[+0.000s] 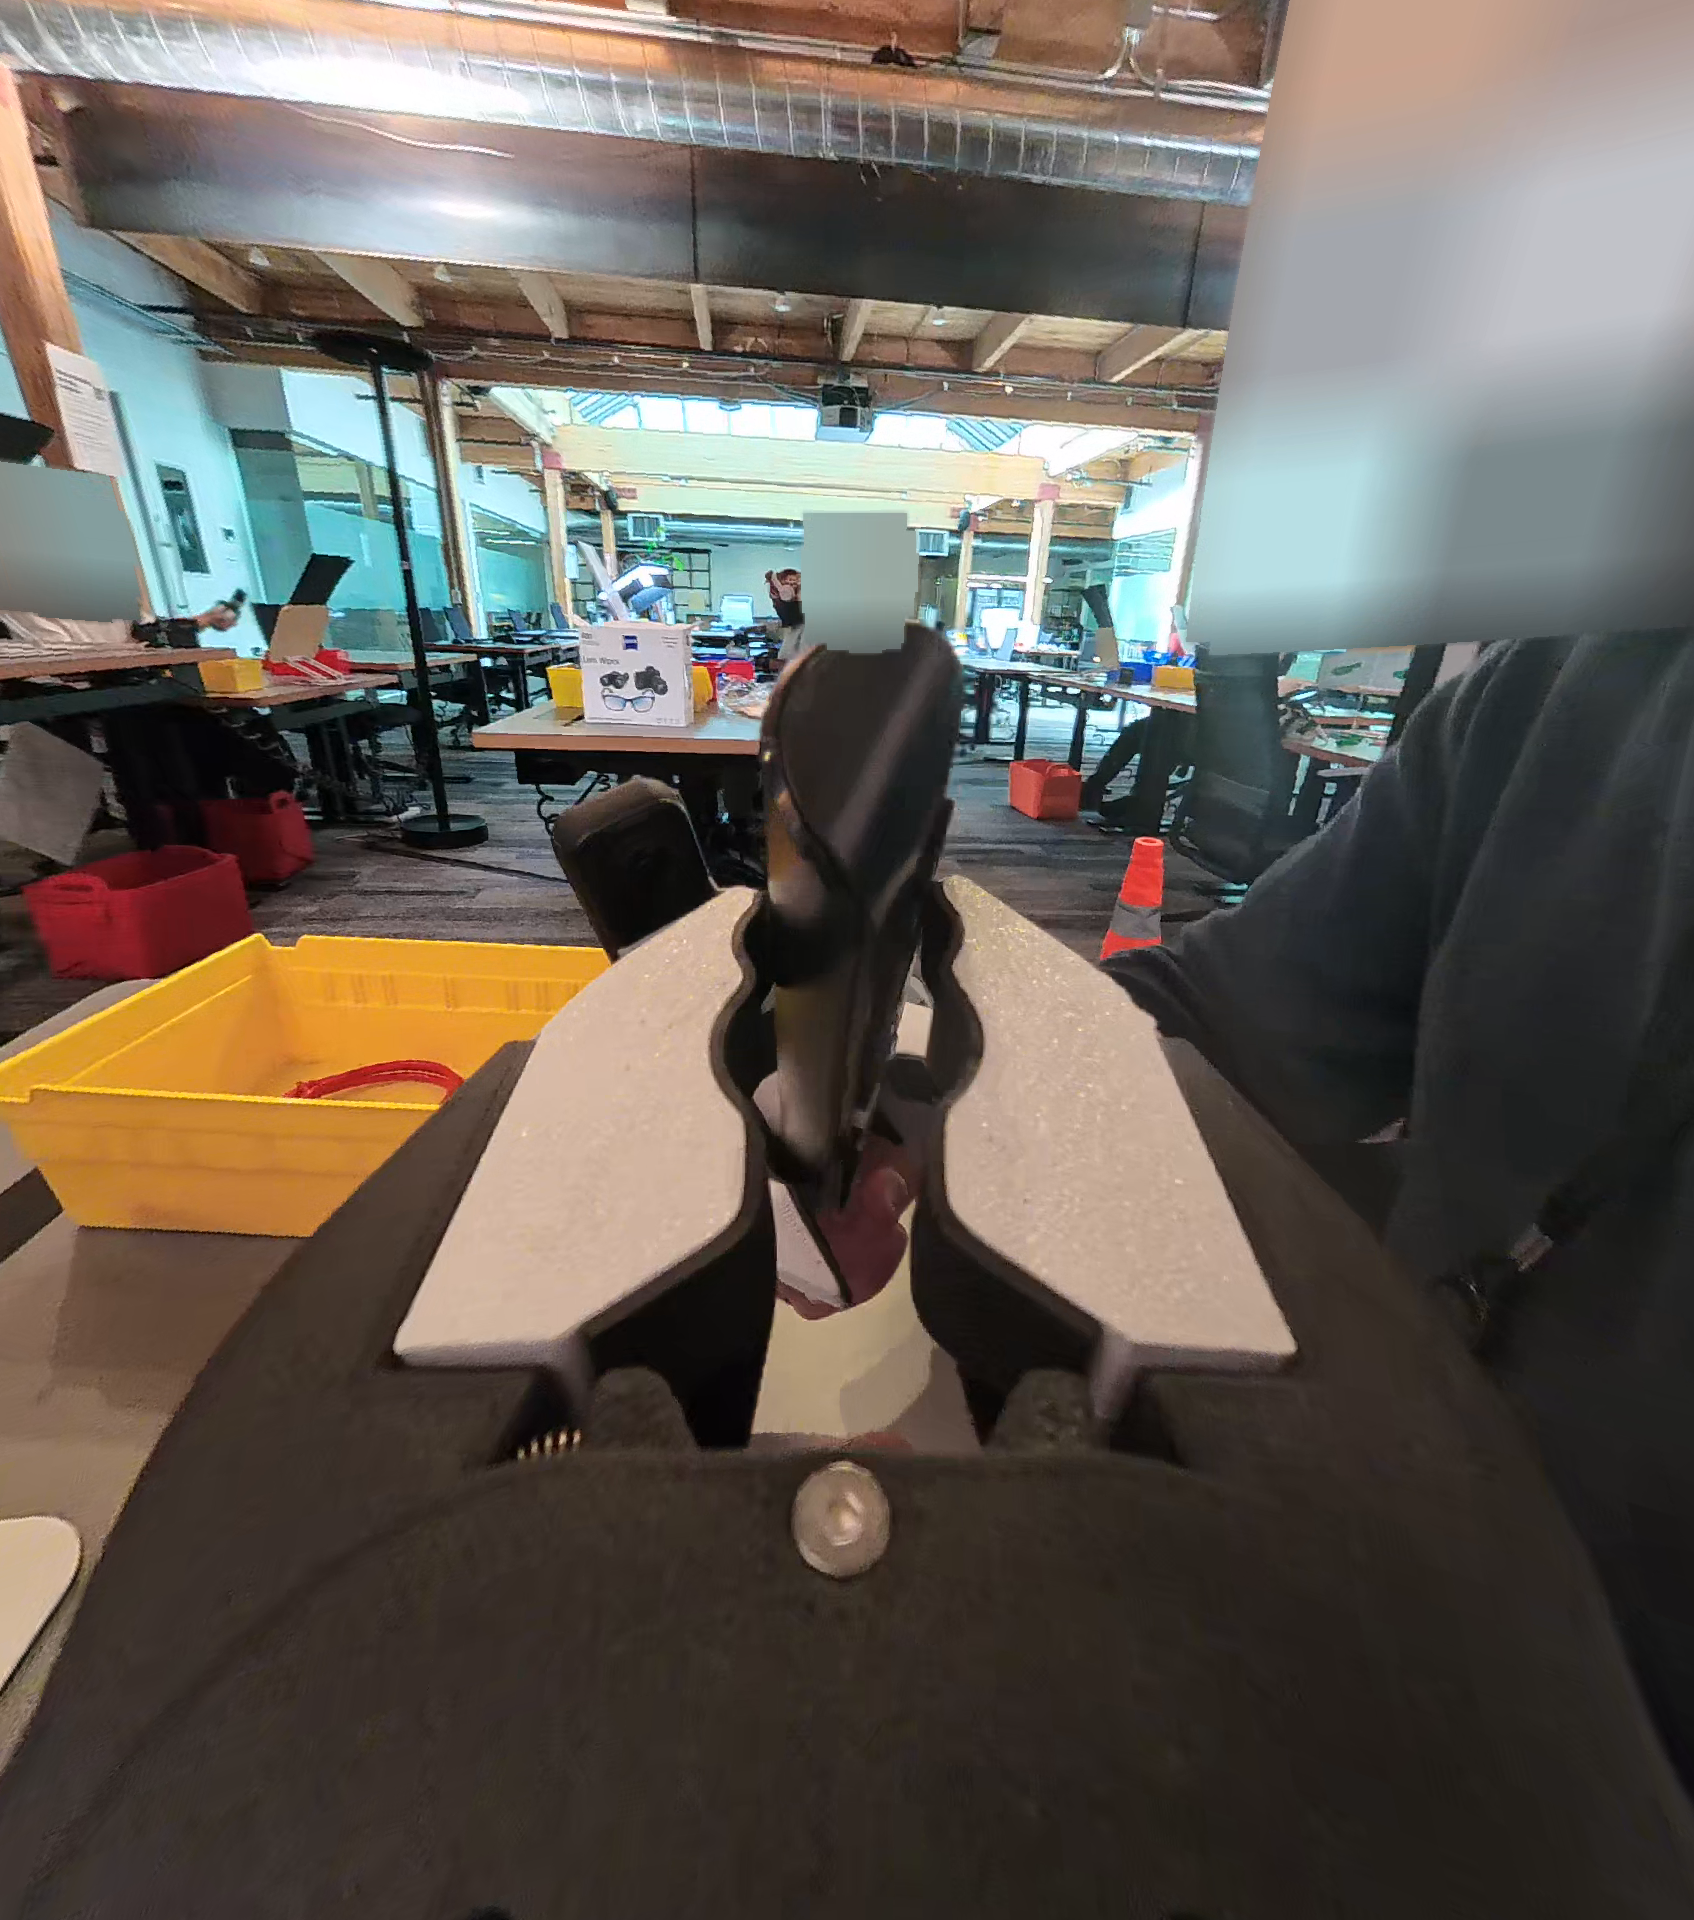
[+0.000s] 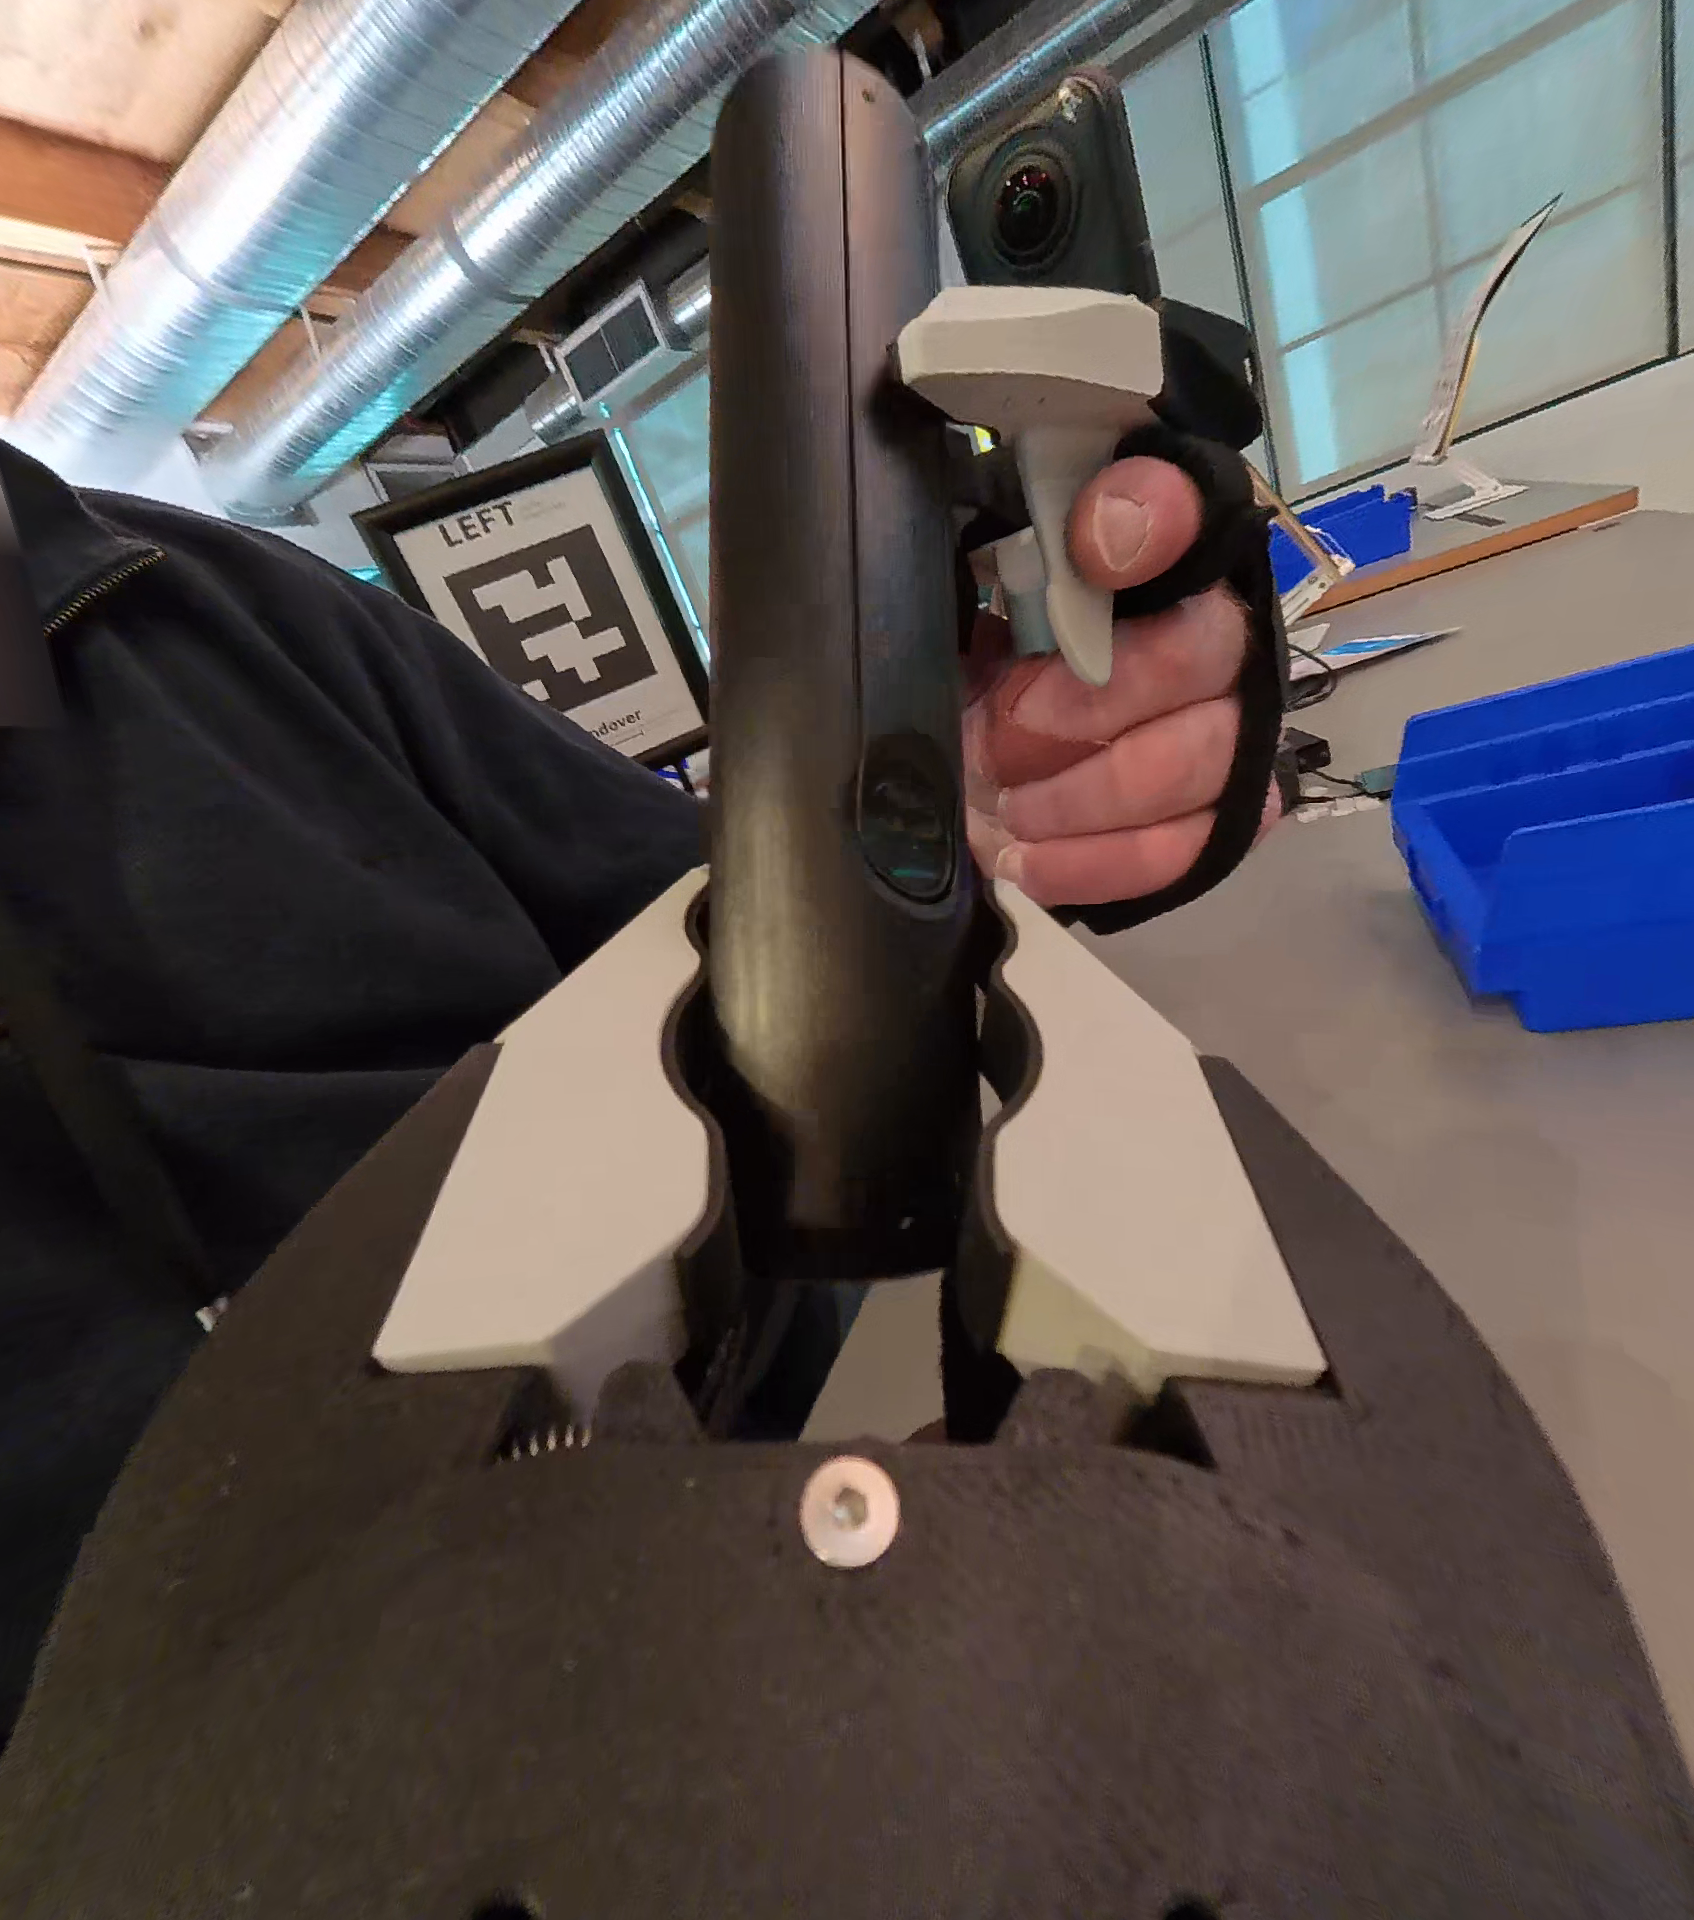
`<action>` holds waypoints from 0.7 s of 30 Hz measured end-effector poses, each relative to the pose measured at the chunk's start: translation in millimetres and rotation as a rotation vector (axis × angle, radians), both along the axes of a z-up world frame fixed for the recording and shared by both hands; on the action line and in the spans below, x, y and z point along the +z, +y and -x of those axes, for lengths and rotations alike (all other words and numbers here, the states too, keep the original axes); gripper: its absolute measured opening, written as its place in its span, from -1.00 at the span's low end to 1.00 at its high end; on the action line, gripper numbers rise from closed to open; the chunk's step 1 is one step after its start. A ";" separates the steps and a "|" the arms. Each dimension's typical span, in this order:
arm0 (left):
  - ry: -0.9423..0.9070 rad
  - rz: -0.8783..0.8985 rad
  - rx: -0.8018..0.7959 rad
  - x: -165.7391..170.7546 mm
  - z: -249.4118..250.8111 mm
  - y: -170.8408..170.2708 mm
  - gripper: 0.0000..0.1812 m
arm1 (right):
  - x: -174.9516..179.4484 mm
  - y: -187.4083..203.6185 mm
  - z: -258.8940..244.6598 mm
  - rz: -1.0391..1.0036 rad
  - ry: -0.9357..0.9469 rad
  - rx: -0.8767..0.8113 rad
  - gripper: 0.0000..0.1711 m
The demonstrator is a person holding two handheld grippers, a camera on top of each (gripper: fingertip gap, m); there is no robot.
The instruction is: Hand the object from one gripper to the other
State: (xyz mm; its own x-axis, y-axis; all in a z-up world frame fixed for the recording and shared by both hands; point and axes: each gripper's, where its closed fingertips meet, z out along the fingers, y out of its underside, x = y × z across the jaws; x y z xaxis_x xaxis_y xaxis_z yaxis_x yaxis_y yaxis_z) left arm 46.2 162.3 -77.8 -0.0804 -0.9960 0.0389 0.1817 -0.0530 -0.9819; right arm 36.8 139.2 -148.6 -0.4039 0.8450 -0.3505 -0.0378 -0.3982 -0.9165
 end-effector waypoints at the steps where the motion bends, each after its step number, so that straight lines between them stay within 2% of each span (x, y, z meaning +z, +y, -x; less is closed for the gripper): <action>1: 0.000 0.004 0.008 0.5 -0.5 1.1 -0.73 | -2.4 2.8 1.1 -0.014 -0.016 -0.023 -0.48; 2: 0.007 0.012 0.014 0.6 -1.3 2.5 -0.73 | -5.3 7.1 1.9 -0.024 -0.038 -0.052 -0.35; 3: 0.020 0.027 0.023 0.4 -2.6 4.6 -0.74 | -7.4 11.2 0.9 -0.041 -0.058 -0.081 -0.31; 7: 0.098 0.073 0.079 -0.3 -7.7 13.6 -0.74 | -15.4 33.7 -13.5 -0.195 -0.171 -0.269 -0.27; 12: 0.227 0.166 0.176 -7.8 -17.4 30.6 -0.73 | -17.1 41.7 -31.1 -0.326 -0.269 -0.392 -0.29; 15: 0.264 0.237 0.196 -11.6 -26.1 36.7 -0.74 | -24.4 38.1 -30.3 -0.331 -0.297 -0.389 -0.41; 18: 0.325 0.282 0.190 -19.7 -35.3 38.1 -0.74 | -27.0 33.9 -28.8 -0.305 -0.267 -0.373 -0.74; 21: 0.351 0.314 0.174 -24.6 -41.3 38.3 -0.74 | -29.8 32.7 -29.4 -0.262 -0.245 -0.364 -0.75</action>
